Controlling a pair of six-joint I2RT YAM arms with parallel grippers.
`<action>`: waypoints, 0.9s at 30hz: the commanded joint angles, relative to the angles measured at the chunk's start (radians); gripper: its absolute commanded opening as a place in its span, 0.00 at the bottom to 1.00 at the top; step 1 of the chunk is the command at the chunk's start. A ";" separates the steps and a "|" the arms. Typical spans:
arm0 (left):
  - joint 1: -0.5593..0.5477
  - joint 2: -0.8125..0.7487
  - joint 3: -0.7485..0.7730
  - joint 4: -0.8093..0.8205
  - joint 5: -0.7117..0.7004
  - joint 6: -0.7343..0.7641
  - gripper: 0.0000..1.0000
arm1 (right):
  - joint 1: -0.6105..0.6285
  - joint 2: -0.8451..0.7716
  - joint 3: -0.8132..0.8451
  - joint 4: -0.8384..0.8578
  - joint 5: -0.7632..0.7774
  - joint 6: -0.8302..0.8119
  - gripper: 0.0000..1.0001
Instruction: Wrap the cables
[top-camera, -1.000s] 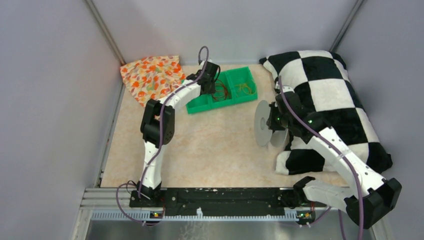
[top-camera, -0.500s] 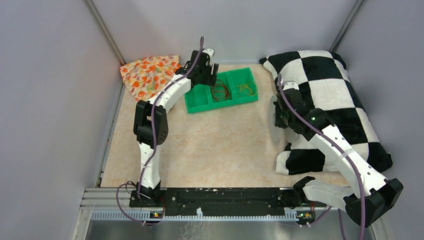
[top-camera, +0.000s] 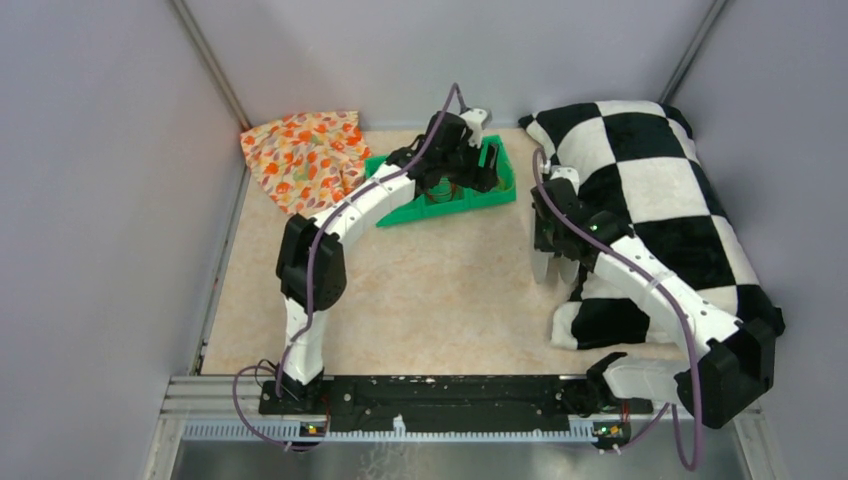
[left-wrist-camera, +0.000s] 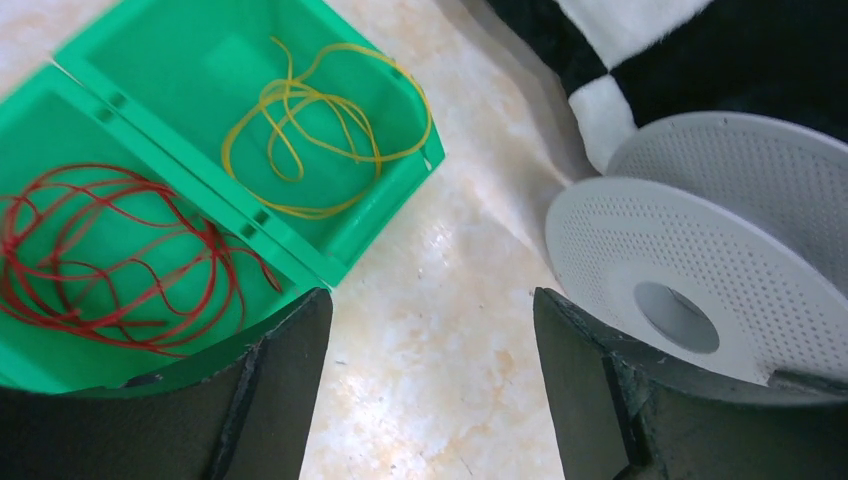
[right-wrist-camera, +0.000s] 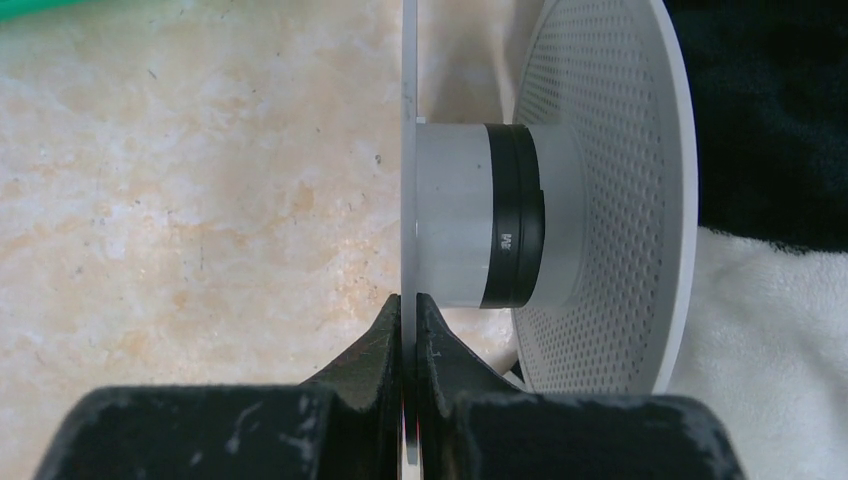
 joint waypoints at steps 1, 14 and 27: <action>0.010 -0.087 -0.074 0.046 0.034 -0.050 0.81 | 0.010 -0.042 -0.017 0.121 -0.027 -0.124 0.00; 0.010 -0.110 -0.089 0.028 0.075 -0.072 0.83 | 0.010 -0.238 -0.200 0.116 -0.097 -0.113 0.17; 0.010 -0.139 -0.122 0.047 0.115 -0.104 0.86 | 0.010 -0.276 -0.127 0.062 -0.092 -0.102 0.69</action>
